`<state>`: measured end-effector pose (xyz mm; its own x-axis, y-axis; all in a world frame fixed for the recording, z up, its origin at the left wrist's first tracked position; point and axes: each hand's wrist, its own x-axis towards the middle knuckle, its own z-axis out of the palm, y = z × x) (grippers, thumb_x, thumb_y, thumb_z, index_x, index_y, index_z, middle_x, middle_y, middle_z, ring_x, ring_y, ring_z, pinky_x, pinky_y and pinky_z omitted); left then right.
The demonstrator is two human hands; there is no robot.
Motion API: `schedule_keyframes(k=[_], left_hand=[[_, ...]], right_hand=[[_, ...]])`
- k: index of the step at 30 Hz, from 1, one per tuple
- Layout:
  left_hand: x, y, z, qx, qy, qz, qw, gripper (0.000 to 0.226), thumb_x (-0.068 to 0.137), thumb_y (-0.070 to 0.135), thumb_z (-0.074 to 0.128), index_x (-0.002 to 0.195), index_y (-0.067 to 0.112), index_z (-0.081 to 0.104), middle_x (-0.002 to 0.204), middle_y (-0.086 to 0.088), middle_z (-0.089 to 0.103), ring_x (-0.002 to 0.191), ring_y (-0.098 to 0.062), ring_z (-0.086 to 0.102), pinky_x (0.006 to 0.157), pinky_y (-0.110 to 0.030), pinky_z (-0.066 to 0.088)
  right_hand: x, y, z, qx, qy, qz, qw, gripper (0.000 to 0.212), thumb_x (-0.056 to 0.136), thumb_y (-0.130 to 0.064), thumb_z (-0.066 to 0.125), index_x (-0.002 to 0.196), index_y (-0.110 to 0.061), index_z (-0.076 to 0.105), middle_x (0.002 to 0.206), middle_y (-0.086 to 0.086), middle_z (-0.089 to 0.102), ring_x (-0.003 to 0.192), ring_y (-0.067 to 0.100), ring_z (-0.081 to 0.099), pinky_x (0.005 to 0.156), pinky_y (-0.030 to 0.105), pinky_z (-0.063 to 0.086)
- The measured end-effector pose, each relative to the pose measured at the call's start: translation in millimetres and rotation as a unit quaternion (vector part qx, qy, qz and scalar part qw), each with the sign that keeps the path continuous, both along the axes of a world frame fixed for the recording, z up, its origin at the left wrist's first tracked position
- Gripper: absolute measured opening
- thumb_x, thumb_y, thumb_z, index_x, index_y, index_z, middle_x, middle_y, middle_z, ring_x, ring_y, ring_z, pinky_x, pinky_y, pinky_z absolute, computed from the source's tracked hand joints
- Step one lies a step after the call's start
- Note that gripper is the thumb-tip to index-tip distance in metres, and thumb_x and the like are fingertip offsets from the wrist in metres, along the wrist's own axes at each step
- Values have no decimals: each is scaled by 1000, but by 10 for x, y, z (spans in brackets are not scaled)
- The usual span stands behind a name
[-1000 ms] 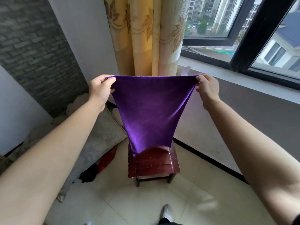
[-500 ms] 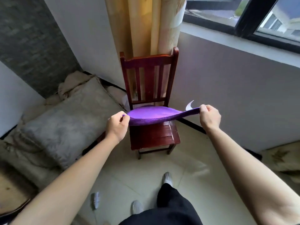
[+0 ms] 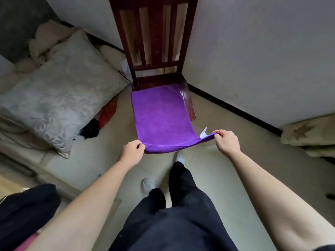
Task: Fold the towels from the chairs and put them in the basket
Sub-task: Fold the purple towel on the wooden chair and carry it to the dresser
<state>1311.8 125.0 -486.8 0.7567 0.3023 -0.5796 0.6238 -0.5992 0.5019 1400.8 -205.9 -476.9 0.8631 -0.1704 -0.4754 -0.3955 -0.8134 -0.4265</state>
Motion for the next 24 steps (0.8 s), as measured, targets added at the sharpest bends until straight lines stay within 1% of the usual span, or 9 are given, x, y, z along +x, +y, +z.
schedule_keyframes(k=[3, 7, 11, 14, 16, 19, 22, 24], left_hand=[[22, 6, -157, -8, 17, 18, 1000, 18, 90, 19, 48, 79, 17, 63, 78, -8, 63, 82, -31, 55, 66, -32, 38], [174, 47, -285, -29, 19, 77, 996, 19, 91, 17, 48, 78, 14, 61, 74, -7, 59, 76, -29, 52, 64, -33, 37], [539, 82, -350, -8, 4, 146, 989, 21, 95, 18, 50, 94, 8, 68, 83, -9, 63, 81, -28, 56, 68, -30, 37], [843, 134, -423, 12, -10, 207, 978, 19, 93, 17, 53, 101, 9, 69, 92, -10, 68, 85, -27, 59, 71, -27, 36], [1081, 190, -523, 18, -19, 230, 973, 20, 92, 17, 53, 102, 11, 69, 96, -12, 70, 91, -30, 62, 73, -28, 38], [1437, 288, -725, 26, -26, 248, 968, 22, 91, 18, 53, 104, 12, 70, 100, -12, 71, 96, -31, 63, 77, -30, 42], [1784, 436, -958, 28, -43, 271, 961, 21, 91, 17, 55, 103, 10, 71, 100, -16, 72, 97, -33, 65, 83, -36, 48], [2036, 561, -1169, 34, -44, 271, 961, 20, 91, 16, 55, 101, 11, 71, 97, -17, 70, 96, -34, 65, 84, -38, 49]], right_hand=[[43, -23, -140, -9, 23, 18, 1000, 32, 94, -21, 48, 113, -22, 74, 115, 2, 71, 94, 20, 57, 78, 27, 40], [283, 21, -268, 5, 36, 54, 998, 33, 94, -22, 47, 114, -23, 73, 118, 2, 70, 107, 25, 61, 80, 28, 41], [778, 141, -364, 15, 44, 103, 994, 32, 94, -23, 46, 112, -26, 73, 115, 2, 70, 107, 26, 62, 80, 28, 41], [1204, 268, -446, 18, 42, 147, 988, 34, 91, -25, 46, 110, -28, 73, 114, 2, 70, 108, 27, 62, 85, 31, 46], [1533, 373, -546, 22, 38, 165, 985, 35, 90, -25, 46, 112, -28, 73, 116, 2, 70, 110, 27, 62, 89, 33, 48], [1978, 545, -741, 20, 24, 188, 982, 34, 90, -25, 48, 112, -29, 74, 116, 2, 71, 110, 26, 62, 90, 33, 48], [2376, 729, -1007, 28, 8, 197, 980, 32, 90, -27, 51, 113, -27, 73, 116, 1, 72, 111, 25, 63, 91, 31, 47], [2641, 866, -1265, 37, 3, 177, 983, 32, 90, -28, 52, 115, -27, 73, 116, 1, 73, 111, 25, 64, 93, 32, 48]])
